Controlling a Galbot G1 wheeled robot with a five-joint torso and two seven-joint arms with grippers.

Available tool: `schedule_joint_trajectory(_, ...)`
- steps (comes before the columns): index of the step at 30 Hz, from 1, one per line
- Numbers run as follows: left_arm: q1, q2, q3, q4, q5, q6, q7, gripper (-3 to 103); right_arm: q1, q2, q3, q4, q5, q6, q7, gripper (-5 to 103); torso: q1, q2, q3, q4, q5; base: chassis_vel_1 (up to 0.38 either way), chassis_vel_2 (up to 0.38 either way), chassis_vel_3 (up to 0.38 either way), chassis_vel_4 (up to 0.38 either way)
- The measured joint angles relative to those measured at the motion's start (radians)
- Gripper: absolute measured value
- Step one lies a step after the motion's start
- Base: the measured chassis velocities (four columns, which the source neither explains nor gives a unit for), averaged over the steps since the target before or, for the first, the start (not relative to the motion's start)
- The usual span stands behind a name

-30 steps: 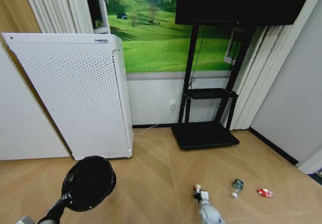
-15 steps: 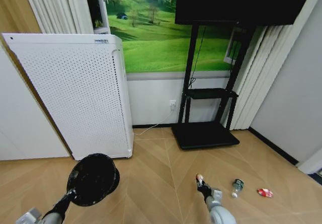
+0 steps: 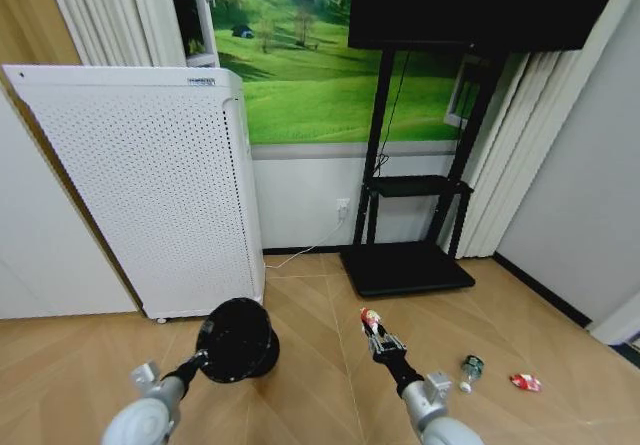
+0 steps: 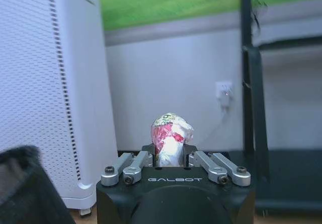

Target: Pick up the trash bin and place the garbage on the floor into it.

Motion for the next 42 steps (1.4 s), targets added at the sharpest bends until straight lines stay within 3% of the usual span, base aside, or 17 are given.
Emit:
schedule_joint_trajectory(2, -0.076, 0.038, 0.124, 0.071, 0.022, -0.006, 0.034, 3, -0.020, 0.009, 0.005, -0.009, -0.093, 0.058, -0.034, 27, 0.000, 0.000, 0.000, 0.0000, 0.0005, 0.000, 0.000, 0.000, 0.000)
schedule_joint_trajectory(3, -0.076, 0.038, 0.124, 0.071, 0.022, -0.006, 0.034, 3, -0.020, 0.009, 0.005, -0.009, -0.093, 0.058, -0.034, 27, 0.000, 0.000, 0.000, 0.0000, 0.0005, 0.000, 0.000, 0.000, 0.000)
schedule_joint_trajectory(5, -0.210, 0.073, 0.288, 0.150, 0.029, -0.015, 0.075, 3, -0.038, 0.009, -0.006, -0.006, -0.136, 0.091, -0.066, 27, 0.000, 0.000, 0.000, -0.0001, 0.0001, 0.000, 0.000, 0.000, 0.000)
schedule_joint_trajectory(10, -0.354, 0.082, 0.424, 0.211, 0.024, -0.024, 0.100, 3, -0.045, -0.008, -0.033, -0.003, -0.148, 0.099, -0.092, 27, 0.000, 0.000, 0.000, -0.0005, 0.0003, 0.000, 0.000, 0.000, 0.000)
schedule_joint_trajectory(12, -0.451, 0.068, 0.523, 0.234, 0.006, -0.025, 0.112, 3, -0.034, -0.021, -0.068, -0.021, -0.168, 0.107, -0.106, 27, 0.000, 0.000, 0.000, -0.0004, 0.0005, 0.000, 0.000, 0.000, 0.000)
schedule_joint_trajectory(16, -0.510, 0.053, 0.614, 0.201, -0.014, -0.016, 0.104, 3, -0.020, -0.036, -0.090, -0.051, -0.182, 0.121, -0.124, 27, 0.000, 0.000, 0.000, -0.0002, 0.0006, 0.000, 0.000, 0.000, 0.000)
schedule_joint_trajectory(22, -0.506, 0.044, 0.661, 0.134, -0.024, -0.001, 0.100, 3, -0.015, -0.044, -0.098, -0.071, -0.201, 0.131, -0.143, 27, 0.000, 0.000, 0.000, -0.0002, 0.0006, 0.000, 0.000, 0.000, 0.000)
schedule_joint_trajectory(26, -0.466, 0.011, 0.632, 0.118, 0.001, 0.006, 0.099, 3, -0.011, -0.057, -0.111, -0.092, -0.217, 0.131, -0.155, 24, 0.000, 0.000, 0.000, 0.0000, 0.0004, 0.000, 0.000, 0.000, 0.000)
schedule_joint_trajectory(28, -0.453, 0.004, 0.619, 0.113, 0.011, 0.007, 0.098, 3, -0.014, -0.062, -0.118, -0.091, -0.217, 0.130, -0.153, 27, 0.000, 0.000, 0.000, 0.0000, 0.0005, 0.000, 0.000, 0.000, 0.000)
schedule_joint_trajectory(32, -0.419, -0.003, 0.587, 0.103, 0.039, 0.008, 0.090, 3, -0.014, -0.065, -0.135, -0.066, -0.209, 0.116, -0.116, 48, 0.000, 0.000, 0.000, 0.0000, 0.0003, 0.000, 0.000, 0.000, 0.000)
schedule_joint_trajectory(34, -0.414, -0.002, 0.582, 0.101, 0.041, 0.008, 0.089, 3, -0.013, -0.064, -0.136, -0.064, -0.207, 0.116, -0.111, 48, 0.000, 0.000, 0.000, 0.0000, 0.0003, 0.000, 0.000, 0.000, 0.000)
schedule_joint_trajectory(35, -0.397, 0.003, 0.566, 0.093, 0.048, 0.008, 0.087, 3, -0.010, -0.062, -0.137, -0.056, -0.203, 0.114, -0.098, 60, 0.000, 0.000, 0.000, 0.0000, 0.0002, 0.000, 0.000, 0.000, 0.000)
schedule_joint_trajectory(37, -0.390, 0.005, 0.560, 0.088, 0.050, 0.008, 0.087, 3, -0.010, -0.062, -0.136, -0.053, -0.201, 0.114, -0.093, 60, 0.000, 0.000, 0.000, -0.0001, 0.0003, 0.000, 0.000, 0.000, 0.000)
schedule_joint_trajectory(42, -0.337, 0.017, 0.508, 0.059, 0.063, 0.009, 0.072, 3, -0.016, -0.053, -0.124, -0.037, -0.195, 0.110, -0.071, 82, 0.000, 0.000, 0.000, -0.0002, 0.0003, 0.000, 0.000, 0.000, 0.000)
